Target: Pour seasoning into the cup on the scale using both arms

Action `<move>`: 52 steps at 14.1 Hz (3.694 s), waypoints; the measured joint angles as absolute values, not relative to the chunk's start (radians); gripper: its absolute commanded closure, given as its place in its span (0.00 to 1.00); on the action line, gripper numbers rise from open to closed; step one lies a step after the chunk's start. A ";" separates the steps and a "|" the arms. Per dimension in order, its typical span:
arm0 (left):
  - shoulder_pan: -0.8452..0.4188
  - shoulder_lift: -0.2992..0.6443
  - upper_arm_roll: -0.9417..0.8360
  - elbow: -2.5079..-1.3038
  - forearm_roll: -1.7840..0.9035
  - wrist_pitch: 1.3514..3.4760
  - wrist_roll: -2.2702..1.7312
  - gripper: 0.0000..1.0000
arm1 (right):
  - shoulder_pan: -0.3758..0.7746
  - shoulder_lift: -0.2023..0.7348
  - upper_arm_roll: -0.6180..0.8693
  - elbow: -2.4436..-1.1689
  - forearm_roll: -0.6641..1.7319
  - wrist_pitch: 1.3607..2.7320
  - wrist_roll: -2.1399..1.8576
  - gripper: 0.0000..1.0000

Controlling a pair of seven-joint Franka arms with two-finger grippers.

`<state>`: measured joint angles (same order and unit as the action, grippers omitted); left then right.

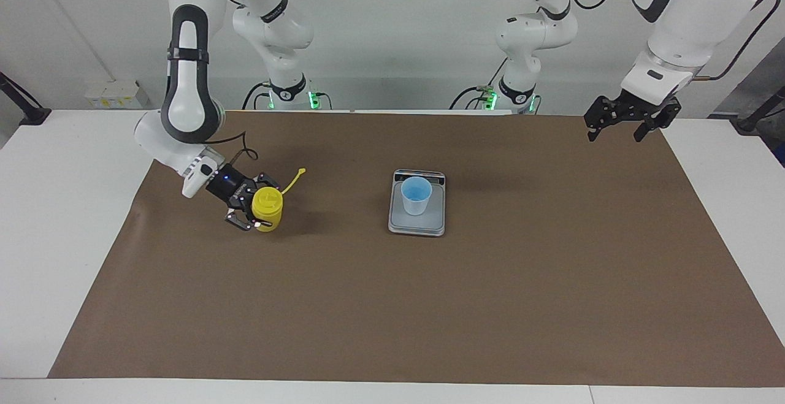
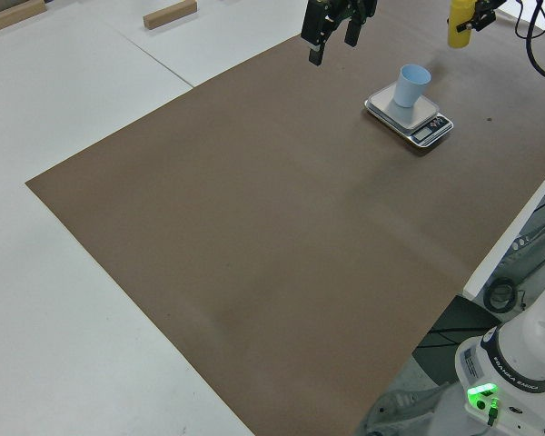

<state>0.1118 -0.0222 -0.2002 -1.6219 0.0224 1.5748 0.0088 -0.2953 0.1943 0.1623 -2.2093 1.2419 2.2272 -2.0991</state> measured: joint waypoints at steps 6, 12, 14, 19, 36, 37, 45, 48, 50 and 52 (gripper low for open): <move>0.112 -0.022 -0.200 -1.622 0.022 1.575 0.009 0.00 | -0.298 0.267 0.163 -2.208 1.448 2.198 -2.255 0.00; 0.112 -0.022 -0.200 -1.622 0.022 1.575 0.009 0.00 | -0.311 0.268 0.163 -2.205 1.457 2.197 -2.256 0.00; 0.112 -0.022 -0.200 -1.622 0.022 1.575 0.009 0.00 | -0.322 0.263 0.163 -2.204 1.457 2.196 -2.257 0.00; 0.112 -0.022 -0.200 -1.622 0.022 1.575 0.009 0.00 | -0.330 0.240 0.162 -2.205 1.409 2.196 -2.258 0.00; 0.112 -0.022 -0.200 -1.622 0.022 1.575 0.009 0.00 | -0.347 0.047 0.160 -2.110 0.746 2.197 -1.873 0.00; 0.112 -0.022 -0.200 -1.622 0.022 1.575 0.009 0.00 | -0.345 0.043 0.161 -2.094 0.720 2.197 -1.834 0.00; 0.112 -0.022 -0.200 -1.622 0.022 1.575 0.009 0.00 | -0.194 -0.041 0.168 -2.014 0.400 2.143 -1.125 0.00; 0.112 -0.022 -0.200 -1.622 0.022 1.575 0.009 0.00 | -0.110 -0.060 0.171 -1.948 0.251 2.091 -0.797 0.00; 0.112 -0.022 -0.200 -1.622 0.022 1.575 0.009 0.00 | -0.086 -0.059 0.172 -1.899 0.195 2.033 -0.610 0.00; 0.112 -0.022 -0.200 -1.622 0.022 1.575 0.009 0.00 | -0.076 -0.058 0.172 -1.846 0.147 1.969 -0.453 0.00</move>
<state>0.1118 -0.0222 -0.2002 -1.6219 0.0224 1.5748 0.0088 -0.0759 -0.0585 0.1717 -1.8463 0.1471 1.9694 -0.4531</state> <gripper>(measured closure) 0.000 0.000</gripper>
